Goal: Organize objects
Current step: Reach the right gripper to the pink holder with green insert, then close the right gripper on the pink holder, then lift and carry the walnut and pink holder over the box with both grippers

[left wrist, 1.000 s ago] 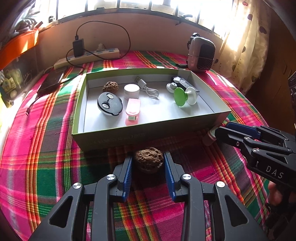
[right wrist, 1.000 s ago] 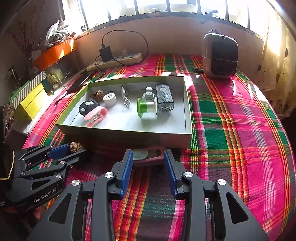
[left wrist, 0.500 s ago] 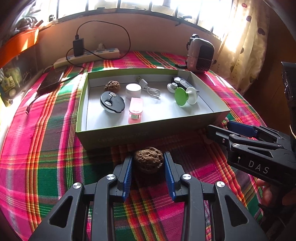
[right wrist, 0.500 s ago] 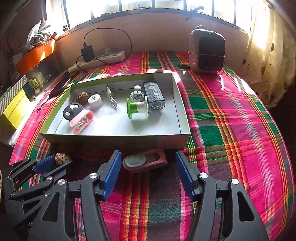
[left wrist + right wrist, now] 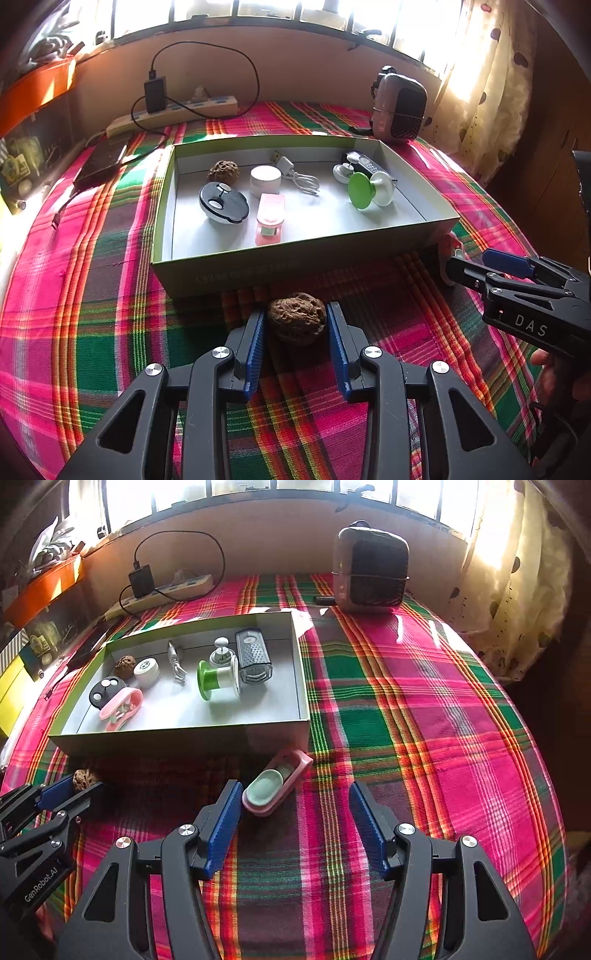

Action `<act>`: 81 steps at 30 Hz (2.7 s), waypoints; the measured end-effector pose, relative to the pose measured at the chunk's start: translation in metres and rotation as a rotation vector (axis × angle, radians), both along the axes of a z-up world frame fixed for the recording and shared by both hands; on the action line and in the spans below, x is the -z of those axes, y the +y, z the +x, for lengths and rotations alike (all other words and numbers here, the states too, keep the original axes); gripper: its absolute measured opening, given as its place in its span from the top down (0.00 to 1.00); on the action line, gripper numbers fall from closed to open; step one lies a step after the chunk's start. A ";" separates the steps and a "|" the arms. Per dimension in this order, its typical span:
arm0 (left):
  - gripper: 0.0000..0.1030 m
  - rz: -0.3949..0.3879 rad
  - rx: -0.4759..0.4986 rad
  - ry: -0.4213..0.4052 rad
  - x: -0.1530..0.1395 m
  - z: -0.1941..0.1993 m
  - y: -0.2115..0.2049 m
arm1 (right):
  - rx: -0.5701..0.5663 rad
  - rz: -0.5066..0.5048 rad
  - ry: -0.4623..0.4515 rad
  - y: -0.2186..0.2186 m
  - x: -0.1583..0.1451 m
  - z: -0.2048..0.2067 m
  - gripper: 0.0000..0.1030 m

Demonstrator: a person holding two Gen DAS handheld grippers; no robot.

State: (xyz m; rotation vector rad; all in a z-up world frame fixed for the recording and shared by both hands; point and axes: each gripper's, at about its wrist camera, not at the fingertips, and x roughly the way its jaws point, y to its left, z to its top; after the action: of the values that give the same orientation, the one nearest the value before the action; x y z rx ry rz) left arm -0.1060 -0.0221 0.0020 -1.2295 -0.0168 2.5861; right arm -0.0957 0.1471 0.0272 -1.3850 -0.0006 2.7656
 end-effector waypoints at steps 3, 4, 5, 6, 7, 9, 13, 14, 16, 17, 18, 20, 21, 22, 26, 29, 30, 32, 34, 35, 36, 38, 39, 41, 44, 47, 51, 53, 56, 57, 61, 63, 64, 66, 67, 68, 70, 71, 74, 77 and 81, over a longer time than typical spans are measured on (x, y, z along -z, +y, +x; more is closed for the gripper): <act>0.71 -0.006 -0.001 -0.001 0.000 0.000 0.001 | 0.023 0.000 -0.001 0.009 0.000 0.003 0.41; 0.71 -0.008 -0.001 -0.001 0.000 0.000 0.001 | 0.031 0.002 -0.002 0.012 0.001 0.003 0.41; 0.71 -0.010 -0.001 -0.002 0.000 0.001 0.001 | 0.038 0.001 -0.003 0.014 0.001 0.004 0.41; 0.71 -0.012 -0.001 -0.002 0.000 0.001 0.001 | 0.043 -0.002 -0.004 0.016 0.002 0.005 0.41; 0.71 -0.015 -0.002 -0.002 0.000 0.001 0.002 | 0.045 -0.006 -0.006 0.018 0.003 0.005 0.41; 0.71 -0.017 -0.003 -0.004 0.000 0.001 0.002 | 0.039 -0.030 -0.005 0.021 0.005 0.004 0.41; 0.71 -0.019 -0.006 -0.007 -0.001 0.001 0.002 | -0.001 -0.062 0.002 0.019 0.007 0.003 0.41; 0.71 -0.019 -0.005 -0.006 -0.001 0.001 0.002 | -0.016 -0.064 0.005 0.018 0.007 0.003 0.41; 0.71 -0.019 -0.007 -0.008 -0.001 0.001 0.002 | -0.045 -0.066 0.006 0.015 0.009 0.001 0.41; 0.71 -0.020 -0.007 -0.007 -0.001 0.001 0.002 | -0.054 -0.072 -0.001 0.015 0.010 0.000 0.41; 0.71 -0.024 -0.006 -0.006 0.000 0.000 0.003 | -0.063 -0.082 -0.009 0.015 0.011 -0.001 0.41; 0.70 -0.035 -0.006 -0.005 0.000 0.000 0.004 | -0.072 -0.077 -0.005 0.013 0.012 -0.002 0.41; 0.70 -0.040 -0.007 -0.004 0.000 0.000 0.004 | -0.081 -0.067 -0.007 0.012 0.012 -0.003 0.41; 0.70 -0.043 -0.008 -0.003 0.000 0.000 0.005 | -0.091 -0.054 -0.009 0.011 0.012 -0.004 0.41; 0.70 -0.050 -0.014 -0.003 -0.001 -0.001 0.006 | -0.114 -0.022 -0.008 0.007 0.014 -0.007 0.41; 0.70 -0.054 -0.015 -0.004 -0.001 -0.001 0.006 | -0.115 -0.029 -0.007 0.009 0.014 -0.008 0.41; 0.70 -0.055 -0.016 -0.004 -0.001 -0.002 0.005 | -0.114 -0.032 -0.004 0.010 0.014 -0.008 0.41; 0.70 -0.053 -0.018 -0.004 -0.001 -0.002 0.005 | -0.111 -0.034 0.001 0.010 0.014 -0.007 0.41; 0.70 -0.055 -0.020 -0.004 -0.001 -0.002 0.006 | -0.110 -0.022 0.004 0.009 0.014 -0.006 0.43; 0.71 -0.052 -0.024 -0.003 -0.001 -0.002 0.006 | -0.108 -0.021 0.006 0.009 0.014 -0.006 0.46; 0.71 -0.052 -0.026 -0.002 -0.001 -0.001 0.006 | -0.106 -0.022 0.008 0.010 0.013 -0.005 0.48; 0.71 -0.053 -0.026 -0.003 -0.001 -0.001 0.005 | -0.099 -0.025 0.011 0.013 0.013 -0.005 0.55; 0.71 -0.053 -0.025 -0.003 -0.001 -0.001 0.006 | -0.096 -0.025 0.011 0.014 0.012 -0.005 0.59; 0.71 -0.055 -0.024 -0.002 -0.001 -0.001 0.005 | -0.093 -0.027 0.011 0.016 0.012 -0.005 0.63; 0.71 -0.050 -0.026 -0.003 -0.001 -0.001 0.006 | -0.084 -0.025 0.015 0.017 0.012 -0.004 0.69; 0.71 -0.054 -0.026 -0.002 0.000 -0.001 0.006 | -0.087 -0.026 0.016 0.017 0.011 -0.003 0.75; 0.71 -0.054 -0.026 -0.002 -0.001 0.000 0.005 | -0.093 -0.028 0.018 0.017 0.011 -0.002 0.81; 0.71 -0.054 -0.026 -0.002 -0.001 -0.001 0.005 | -0.092 -0.030 0.020 0.017 0.011 -0.002 0.81; 0.71 -0.053 -0.027 -0.002 -0.001 0.000 0.005 | -0.091 -0.035 0.021 0.018 0.011 -0.002 0.82; 0.71 -0.054 -0.027 -0.002 0.000 0.000 0.005 | -0.091 -0.036 0.021 0.018 0.011 -0.002 0.82; 0.71 -0.054 -0.027 -0.002 -0.001 0.000 0.005 | -0.091 -0.040 0.023 0.019 0.012 -0.001 0.82; 0.71 -0.055 -0.025 -0.002 -0.001 0.000 0.006 | -0.090 -0.041 0.024 0.020 0.011 0.000 0.82; 0.71 -0.054 -0.027 -0.002 -0.001 0.000 0.006 | -0.092 -0.042 0.024 0.020 0.011 0.000 0.82; 0.71 -0.055 -0.025 -0.001 -0.001 0.001 0.006 | -0.093 -0.043 0.028 0.020 0.010 0.002 0.82; 0.71 -0.056 -0.025 0.002 -0.001 0.001 0.006 | -0.093 -0.043 0.031 0.020 0.009 0.002 0.82; 0.71 -0.056 -0.025 0.004 -0.002 0.002 0.006 | -0.095 -0.046 0.035 0.021 0.008 0.003 0.82; 0.71 -0.058 -0.022 0.010 -0.004 0.003 0.006 | -0.097 -0.047 0.042 0.021 0.006 0.004 0.82; 0.71 -0.058 -0.022 0.013 -0.005 0.004 0.006 | -0.098 -0.049 0.044 0.021 0.005 0.005 0.82; 0.71 -0.058 -0.022 0.020 -0.009 0.007 0.006 | -0.104 -0.054 0.052 0.021 0.002 0.007 0.82; 0.71 -0.057 -0.019 0.030 -0.013 0.010 0.007 | -0.110 -0.057 0.059 0.020 -0.001 0.009 0.82; 0.71 -0.057 -0.018 0.046 -0.020 0.012 0.009 | -0.127 -0.064 0.074 0.018 -0.008 0.012 0.82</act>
State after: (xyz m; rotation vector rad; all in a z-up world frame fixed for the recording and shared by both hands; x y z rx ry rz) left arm -0.0941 -0.0126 0.0220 -1.1942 0.0558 2.6469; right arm -0.0841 0.1652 0.0356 -1.3413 0.0025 2.9444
